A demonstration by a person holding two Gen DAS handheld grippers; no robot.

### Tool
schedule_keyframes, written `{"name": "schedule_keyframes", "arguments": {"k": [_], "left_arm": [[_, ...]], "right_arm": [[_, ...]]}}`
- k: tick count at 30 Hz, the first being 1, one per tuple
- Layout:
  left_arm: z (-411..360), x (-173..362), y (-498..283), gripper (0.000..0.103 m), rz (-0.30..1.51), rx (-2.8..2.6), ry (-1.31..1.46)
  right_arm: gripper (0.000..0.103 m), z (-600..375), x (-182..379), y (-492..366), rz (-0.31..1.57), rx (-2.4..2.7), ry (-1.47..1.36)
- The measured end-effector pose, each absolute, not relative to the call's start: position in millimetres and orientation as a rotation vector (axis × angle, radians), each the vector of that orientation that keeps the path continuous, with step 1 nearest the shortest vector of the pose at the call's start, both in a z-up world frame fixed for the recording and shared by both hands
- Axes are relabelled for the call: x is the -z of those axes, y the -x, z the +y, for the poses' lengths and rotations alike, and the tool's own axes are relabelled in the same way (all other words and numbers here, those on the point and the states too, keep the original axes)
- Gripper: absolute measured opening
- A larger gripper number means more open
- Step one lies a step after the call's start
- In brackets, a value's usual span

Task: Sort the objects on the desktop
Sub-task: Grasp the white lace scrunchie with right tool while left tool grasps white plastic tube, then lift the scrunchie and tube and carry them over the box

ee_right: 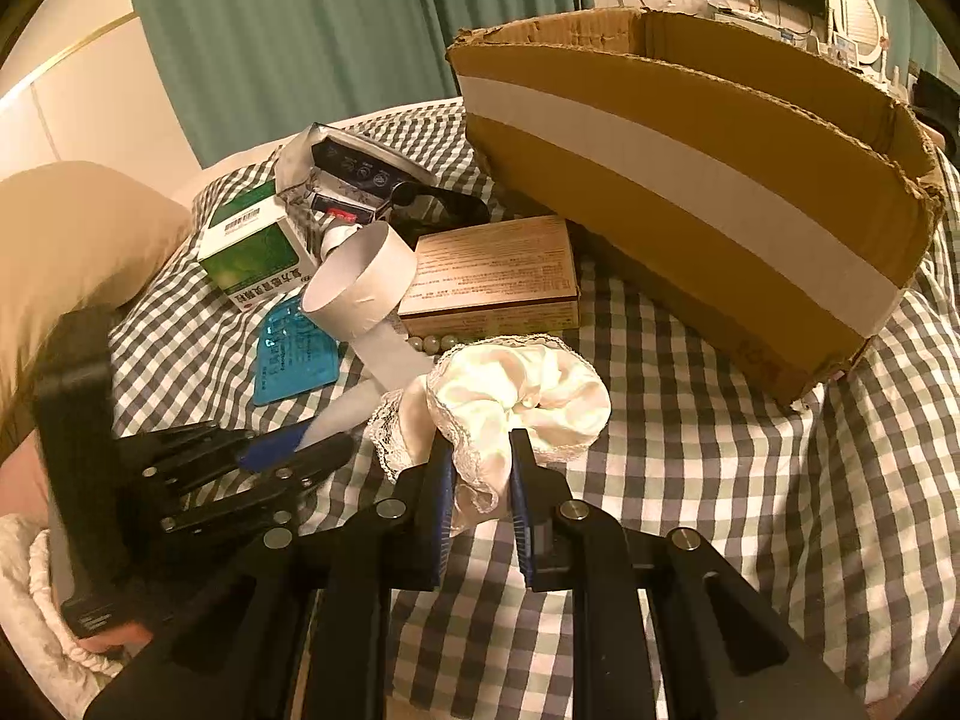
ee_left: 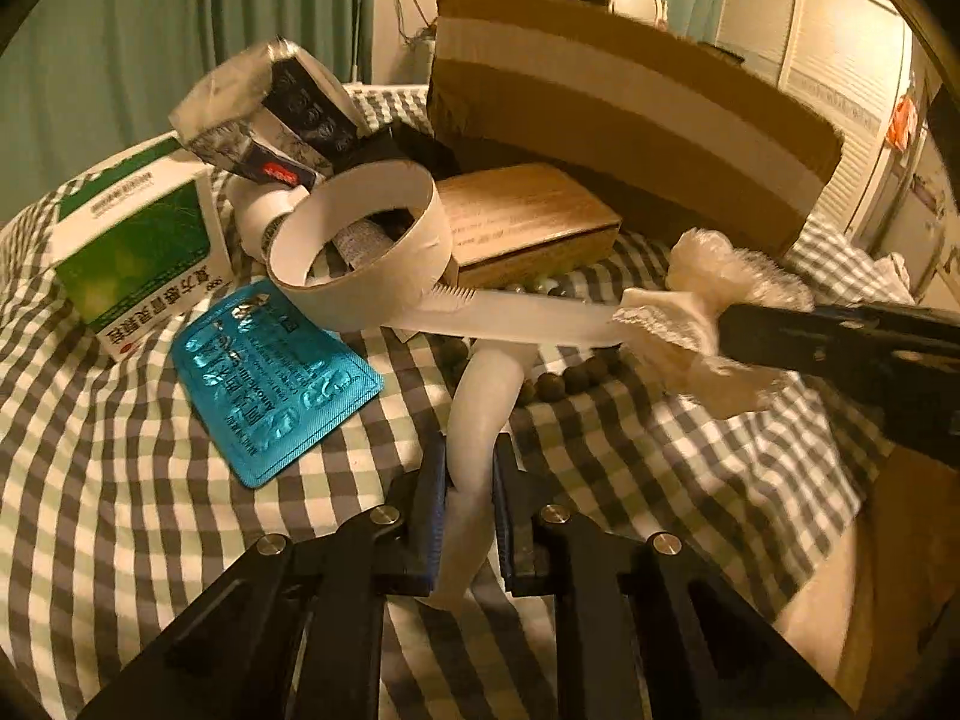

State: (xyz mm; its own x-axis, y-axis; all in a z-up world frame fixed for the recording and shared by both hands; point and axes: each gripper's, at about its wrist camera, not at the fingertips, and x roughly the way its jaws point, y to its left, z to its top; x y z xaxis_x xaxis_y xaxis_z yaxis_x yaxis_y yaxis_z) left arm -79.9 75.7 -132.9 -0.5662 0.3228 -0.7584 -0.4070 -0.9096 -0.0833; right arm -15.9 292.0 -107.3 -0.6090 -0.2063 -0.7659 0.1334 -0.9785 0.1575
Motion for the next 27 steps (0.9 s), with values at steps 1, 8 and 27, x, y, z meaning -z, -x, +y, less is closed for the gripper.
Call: {"name": "schedule_keyframes", "arguments": {"k": [1,8,27], "left_arm": [[75.5,130.4,77.1,0.013,0.133,-2.457,1.168],[73.2,110.1,48.3,0.013,0.107,-2.486,1.145],[52.4,36.5,32.6,0.013,-0.116,-2.571,0.974]], "right_arm": [[0.017,292.5,106.7,15.1,-0.126,2.659,-1.280],[0.017,292.7,96.8,5.7,-0.114,2.673,-1.253],[0.017,291.4,41.9,-37.9,-0.121,2.732,-1.096]]}}
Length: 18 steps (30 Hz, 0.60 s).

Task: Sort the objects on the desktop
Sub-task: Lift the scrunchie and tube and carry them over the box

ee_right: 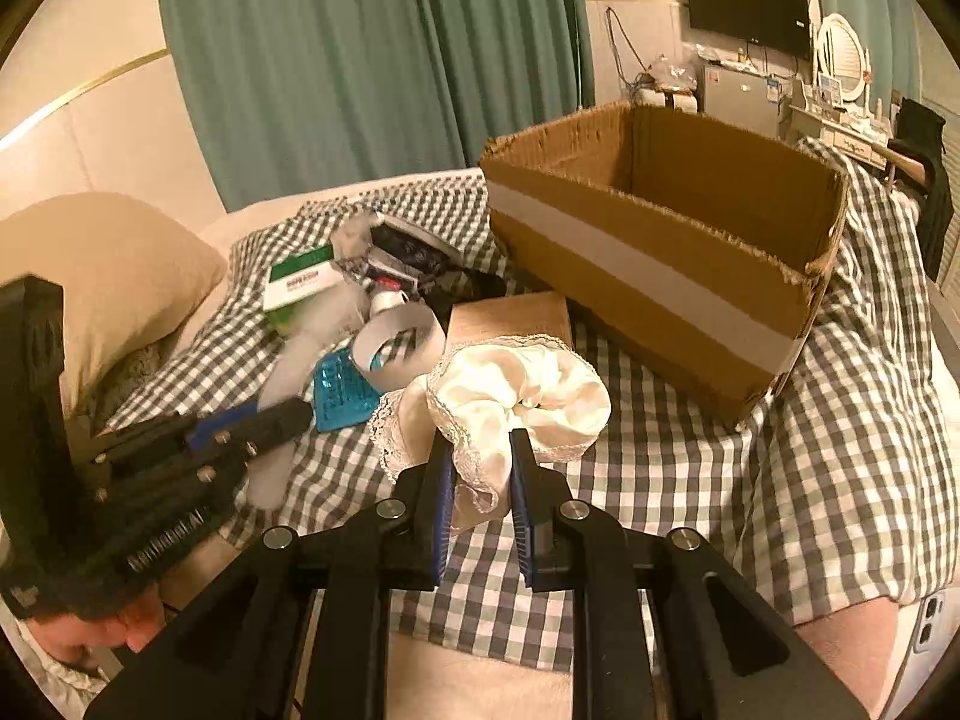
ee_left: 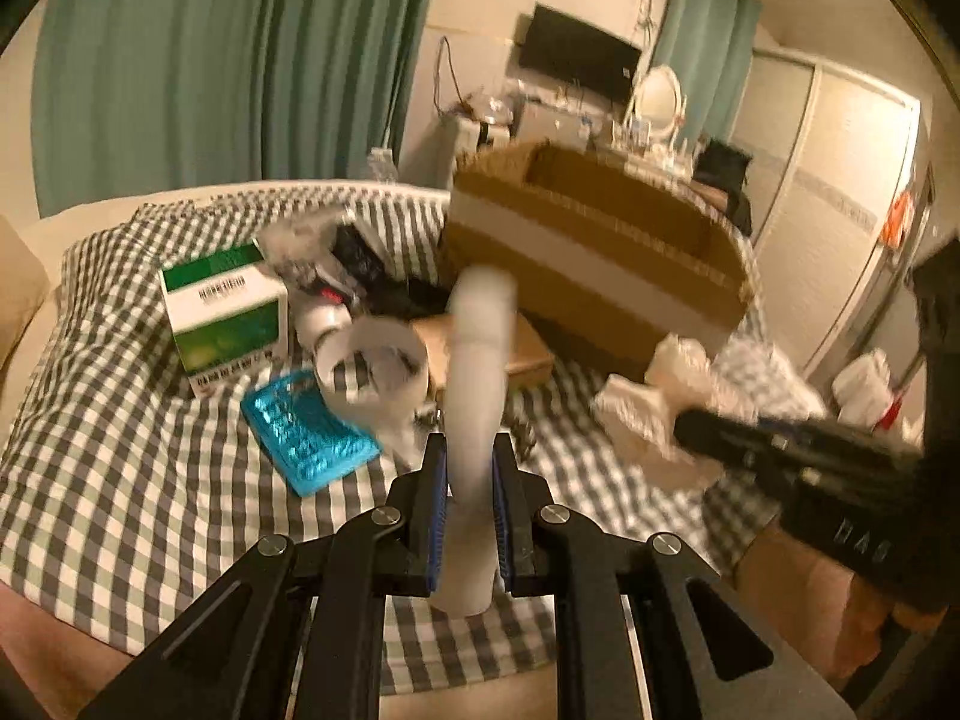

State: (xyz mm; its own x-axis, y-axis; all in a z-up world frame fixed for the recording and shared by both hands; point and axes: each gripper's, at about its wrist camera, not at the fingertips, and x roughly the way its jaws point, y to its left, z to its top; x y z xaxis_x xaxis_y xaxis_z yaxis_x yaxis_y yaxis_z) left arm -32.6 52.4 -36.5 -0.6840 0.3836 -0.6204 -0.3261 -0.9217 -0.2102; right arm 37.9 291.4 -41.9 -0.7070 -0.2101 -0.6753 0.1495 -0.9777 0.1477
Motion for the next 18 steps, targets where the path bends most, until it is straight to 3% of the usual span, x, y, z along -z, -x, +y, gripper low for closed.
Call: {"name": "schedule_keyframes", "arguments": {"k": [18], "left_arm": [[71.3,-24.0,50.6,0.013,-0.068,-2.620,0.856]], "right_arm": [[0.017,286.8,-11.8,-19.5,-0.044,2.761,-0.920]]}}
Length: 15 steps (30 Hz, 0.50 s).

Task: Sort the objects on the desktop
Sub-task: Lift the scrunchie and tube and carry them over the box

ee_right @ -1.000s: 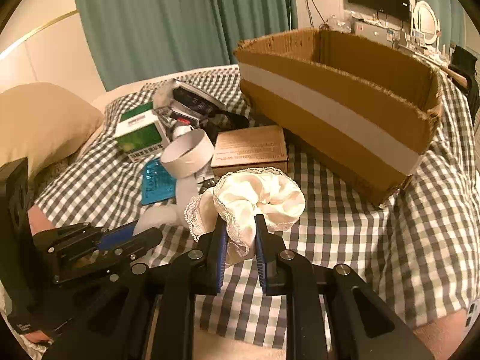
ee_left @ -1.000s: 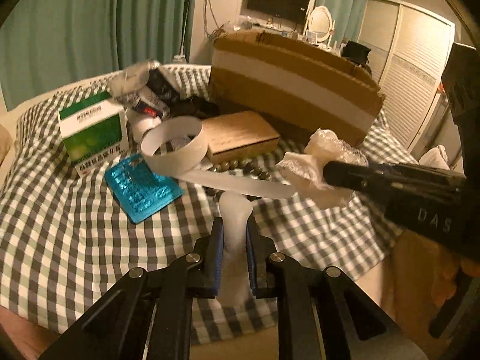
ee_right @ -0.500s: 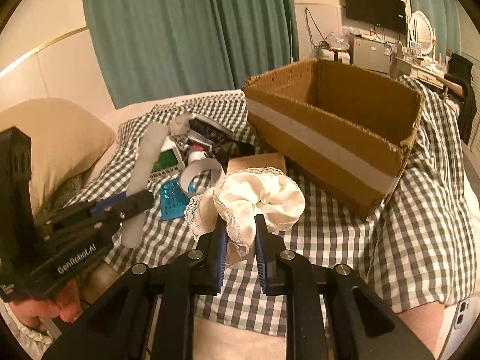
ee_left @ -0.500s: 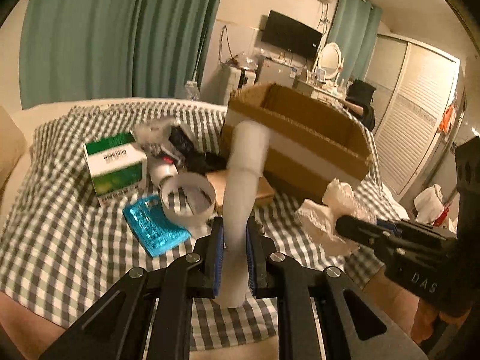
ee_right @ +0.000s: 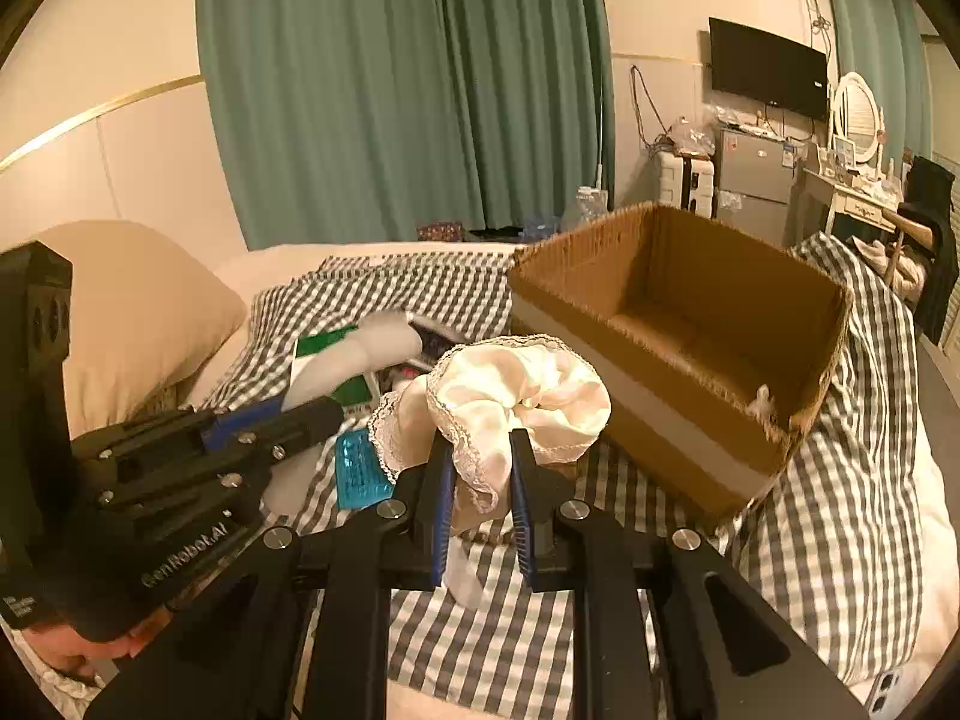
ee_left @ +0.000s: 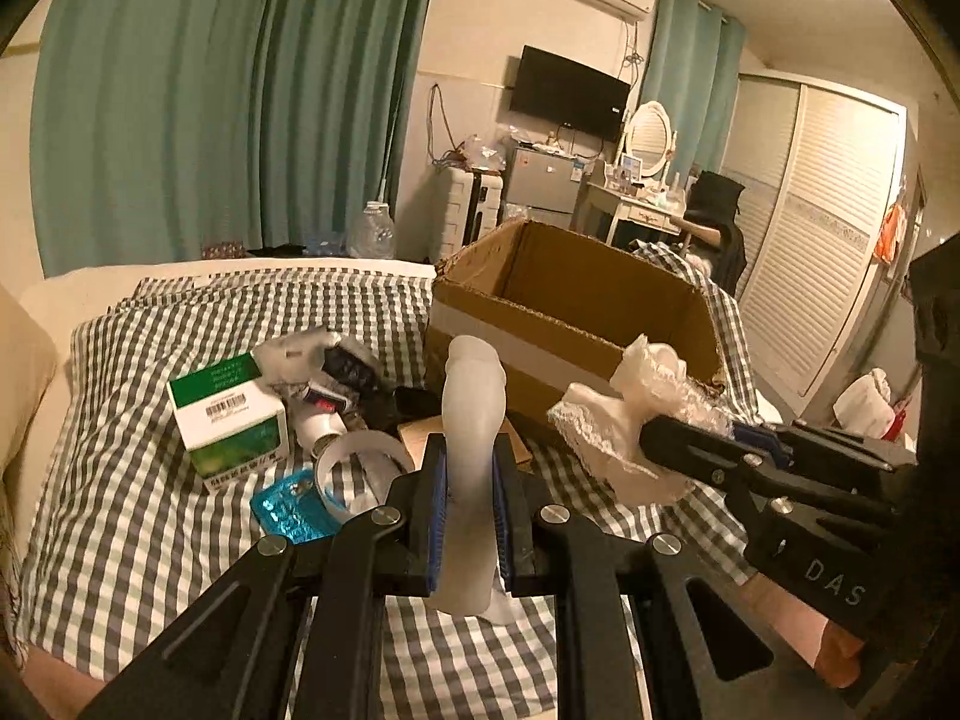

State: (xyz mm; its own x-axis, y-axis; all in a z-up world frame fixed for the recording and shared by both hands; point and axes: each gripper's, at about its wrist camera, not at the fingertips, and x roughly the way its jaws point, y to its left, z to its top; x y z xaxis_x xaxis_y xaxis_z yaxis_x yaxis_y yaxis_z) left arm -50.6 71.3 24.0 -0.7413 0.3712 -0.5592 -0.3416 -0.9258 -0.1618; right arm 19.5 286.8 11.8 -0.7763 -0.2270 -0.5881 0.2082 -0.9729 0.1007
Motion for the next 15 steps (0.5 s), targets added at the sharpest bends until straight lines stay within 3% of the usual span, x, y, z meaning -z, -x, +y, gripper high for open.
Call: {"name": "schedule_keyframes", "arguments": {"k": [15], "left_arm": [[112.4,-47.3,92.0,0.013,-0.002,-2.599,0.806]], "right_arm": [[0.017,317.7,-27.7,5.7,-0.043,2.802,-0.862]]}}
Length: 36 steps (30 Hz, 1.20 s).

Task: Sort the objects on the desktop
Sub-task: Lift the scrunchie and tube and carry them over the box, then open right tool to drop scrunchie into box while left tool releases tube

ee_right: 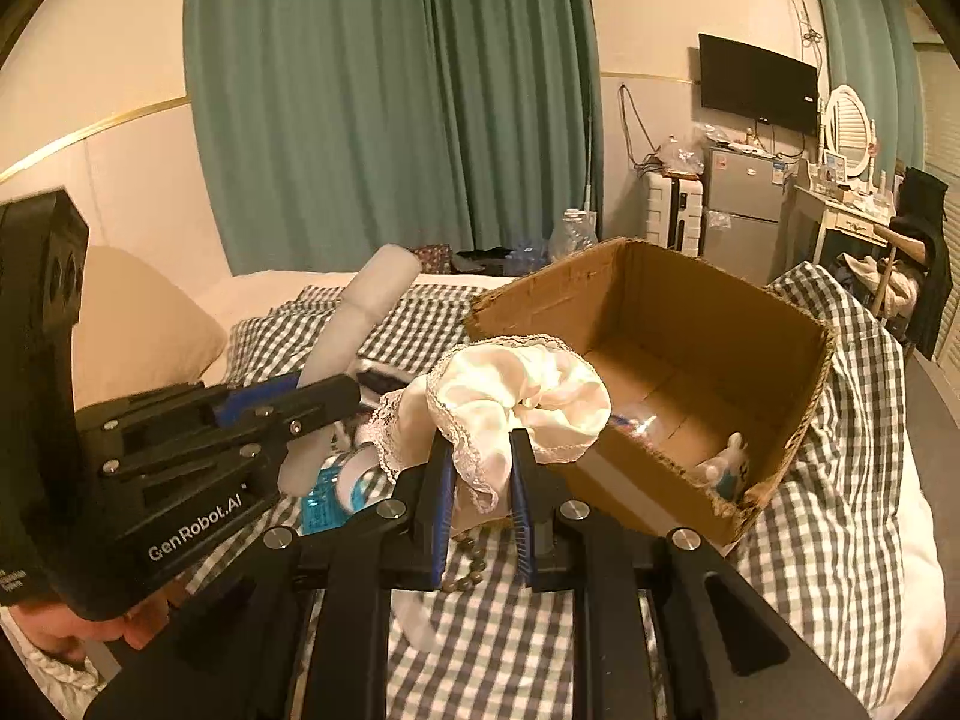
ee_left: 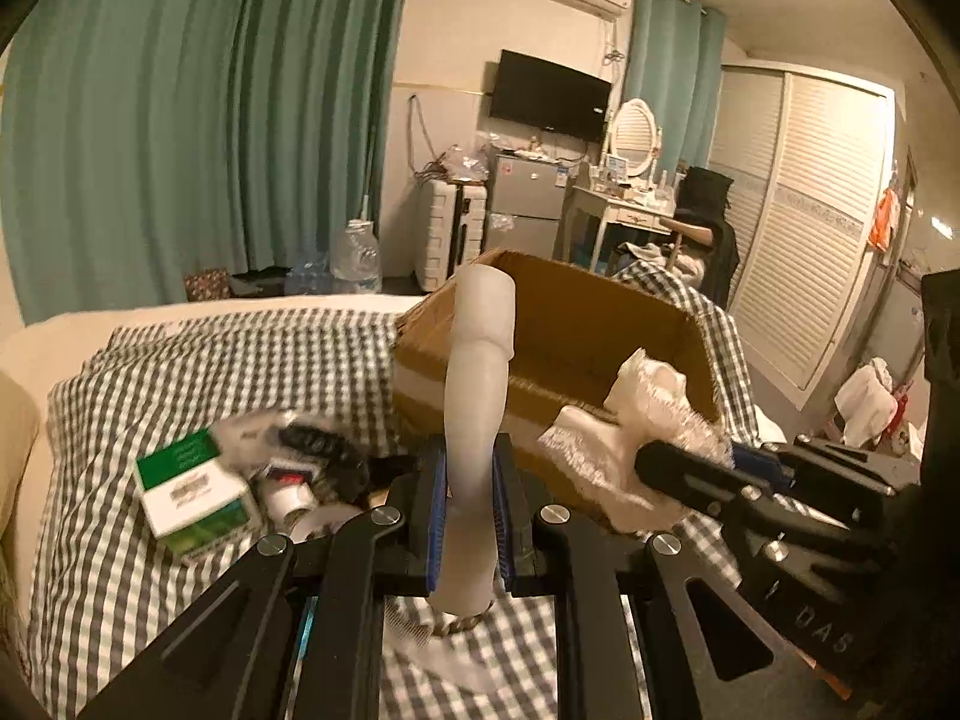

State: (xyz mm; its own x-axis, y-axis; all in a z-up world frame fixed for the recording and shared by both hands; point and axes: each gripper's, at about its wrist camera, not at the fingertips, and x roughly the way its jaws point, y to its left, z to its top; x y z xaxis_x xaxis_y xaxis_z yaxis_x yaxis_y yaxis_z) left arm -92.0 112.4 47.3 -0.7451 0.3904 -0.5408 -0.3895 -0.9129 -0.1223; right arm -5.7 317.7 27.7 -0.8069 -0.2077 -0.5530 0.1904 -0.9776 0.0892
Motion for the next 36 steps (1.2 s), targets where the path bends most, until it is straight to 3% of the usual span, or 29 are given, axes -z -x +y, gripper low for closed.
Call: {"name": "schedule_keyframes", "arguments": {"k": [32,34,36], "left_arm": [[240.8,-16.3,212.5,0.014,0.097,-2.472,0.836],[246.6,-11.4,218.5,0.018,0.107,-2.475,0.854],[248.0,-7.1,221.4,0.028,0.132,-2.501,0.866]], "right_arm": [[0.017,442.0,4.1,108.1,-0.265,2.956,-0.930],[0.025,445.5,6.4,113.9,-0.279,2.965,-0.944],[0.051,449.6,8.6,116.3,-0.308,2.979,-0.947]]}}
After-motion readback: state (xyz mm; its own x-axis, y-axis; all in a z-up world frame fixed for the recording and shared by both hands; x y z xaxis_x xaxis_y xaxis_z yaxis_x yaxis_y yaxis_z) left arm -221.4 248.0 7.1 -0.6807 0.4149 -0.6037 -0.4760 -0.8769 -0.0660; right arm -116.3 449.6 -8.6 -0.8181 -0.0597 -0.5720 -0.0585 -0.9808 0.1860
